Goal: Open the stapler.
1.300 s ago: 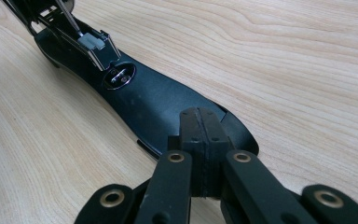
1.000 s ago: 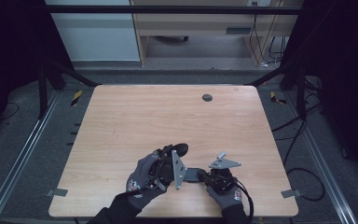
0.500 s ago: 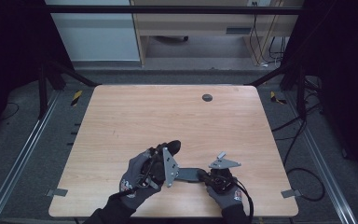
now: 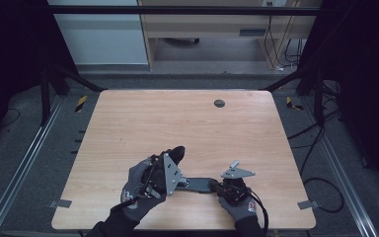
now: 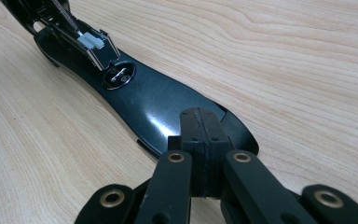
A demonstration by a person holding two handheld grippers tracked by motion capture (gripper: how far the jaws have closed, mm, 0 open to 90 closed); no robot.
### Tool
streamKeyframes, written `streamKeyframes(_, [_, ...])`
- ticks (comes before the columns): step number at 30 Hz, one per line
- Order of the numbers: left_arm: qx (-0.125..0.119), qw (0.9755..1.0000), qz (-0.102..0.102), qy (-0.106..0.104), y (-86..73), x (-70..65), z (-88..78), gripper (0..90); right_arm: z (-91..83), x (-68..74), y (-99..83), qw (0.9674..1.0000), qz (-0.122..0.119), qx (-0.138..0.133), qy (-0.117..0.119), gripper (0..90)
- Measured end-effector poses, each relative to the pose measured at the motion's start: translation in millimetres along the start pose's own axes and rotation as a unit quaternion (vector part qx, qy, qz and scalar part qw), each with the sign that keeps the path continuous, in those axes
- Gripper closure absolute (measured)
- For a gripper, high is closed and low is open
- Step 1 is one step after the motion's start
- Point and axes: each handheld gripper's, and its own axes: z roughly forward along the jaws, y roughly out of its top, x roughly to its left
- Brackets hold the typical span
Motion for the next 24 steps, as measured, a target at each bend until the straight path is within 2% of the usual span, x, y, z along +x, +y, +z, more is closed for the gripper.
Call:
streamKeyframes(11, [-0.004, 0.9995, -0.03, -0.003, -5.2, 11.7, -5.7, 59.7, -0.1, -0.4, 0.3, 1.0, 0.003, 0.001, 0.001, 90.0])
streamKeyframes(24, [-0.01, 0.9977, -0.067, -0.003, -13.6, 25.6, -12.8, 59.7, 0.1, 0.0, 0.4, 1.0, 0.004, 0.001, 0.0, 90.0])
